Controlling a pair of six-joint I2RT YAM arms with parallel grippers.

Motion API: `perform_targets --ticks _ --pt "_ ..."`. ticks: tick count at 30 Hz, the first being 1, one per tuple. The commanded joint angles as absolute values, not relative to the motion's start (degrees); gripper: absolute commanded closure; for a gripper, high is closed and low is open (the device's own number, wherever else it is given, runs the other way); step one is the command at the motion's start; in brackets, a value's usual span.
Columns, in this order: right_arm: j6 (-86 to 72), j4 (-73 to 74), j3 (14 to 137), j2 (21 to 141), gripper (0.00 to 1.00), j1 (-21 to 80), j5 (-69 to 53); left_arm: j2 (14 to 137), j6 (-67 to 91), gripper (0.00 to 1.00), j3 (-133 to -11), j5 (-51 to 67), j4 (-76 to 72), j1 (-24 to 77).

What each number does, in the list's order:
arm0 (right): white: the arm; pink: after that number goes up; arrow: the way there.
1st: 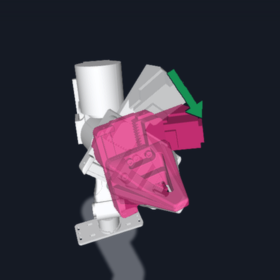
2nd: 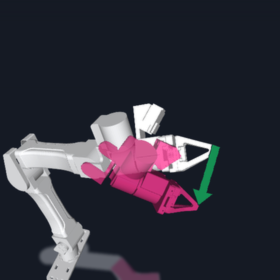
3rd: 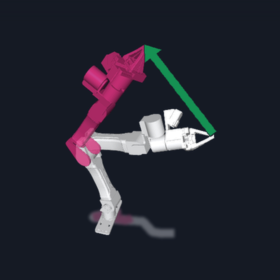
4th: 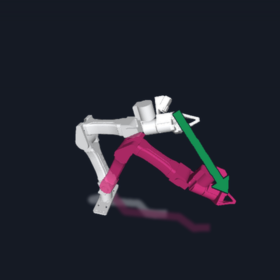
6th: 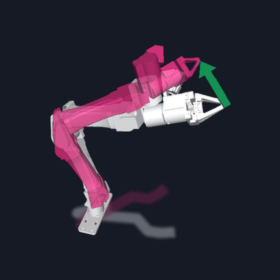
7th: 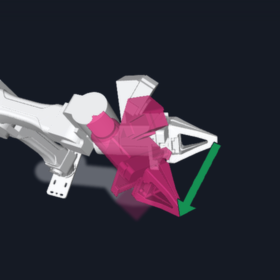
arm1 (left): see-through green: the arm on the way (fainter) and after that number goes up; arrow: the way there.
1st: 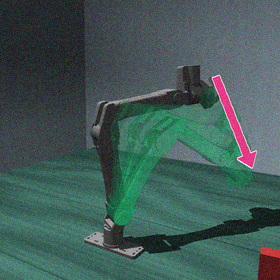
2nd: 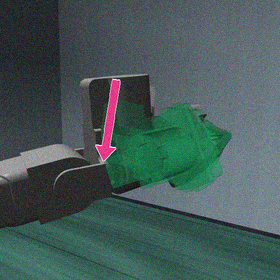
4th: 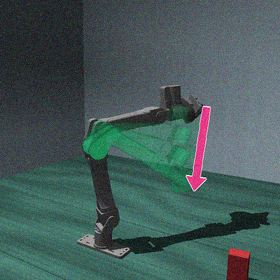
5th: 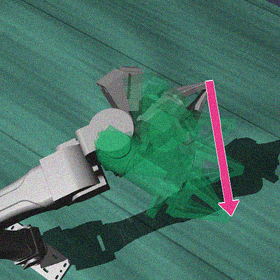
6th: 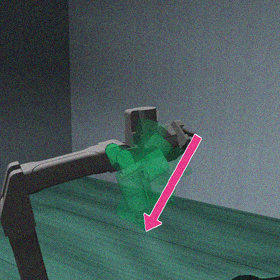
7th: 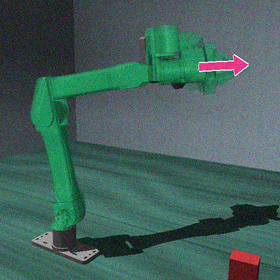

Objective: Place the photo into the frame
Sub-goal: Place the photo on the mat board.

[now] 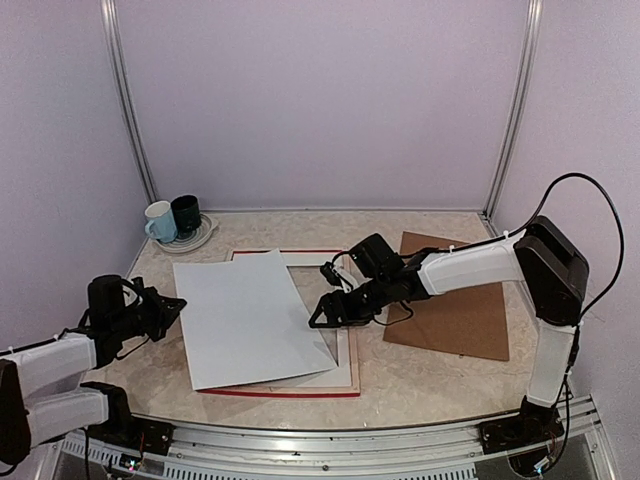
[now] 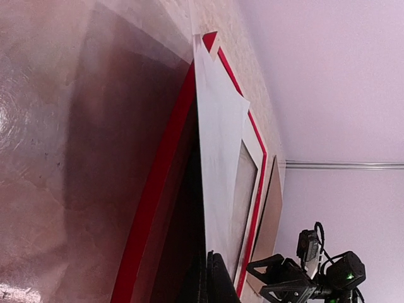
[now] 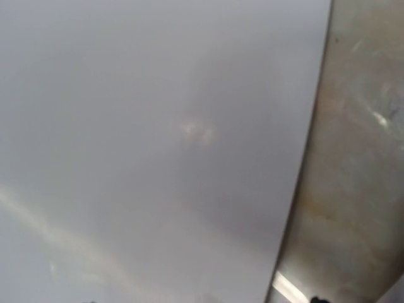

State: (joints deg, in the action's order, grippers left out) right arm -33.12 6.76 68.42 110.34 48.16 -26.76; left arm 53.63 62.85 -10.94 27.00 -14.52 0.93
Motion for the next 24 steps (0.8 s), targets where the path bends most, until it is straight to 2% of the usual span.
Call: perform_targets --ticks 1,17,24 --pt "-33.3 8.2 67.8 108.7 0.28 48.5 -26.2 51.7 63.3 1.00 -10.8 28.2 -13.9 0.5" --pt "-32.8 9.9 67.2 107.9 0.28 48.5 -25.0 48.1 63.0 1.00 -8.2 29.6 -11.4 0.5" --pt "-32.2 10.7 67.2 106.5 0.28 48.5 -23.9 50.3 57.4 1.00 -9.4 30.6 -11.2 0.7"
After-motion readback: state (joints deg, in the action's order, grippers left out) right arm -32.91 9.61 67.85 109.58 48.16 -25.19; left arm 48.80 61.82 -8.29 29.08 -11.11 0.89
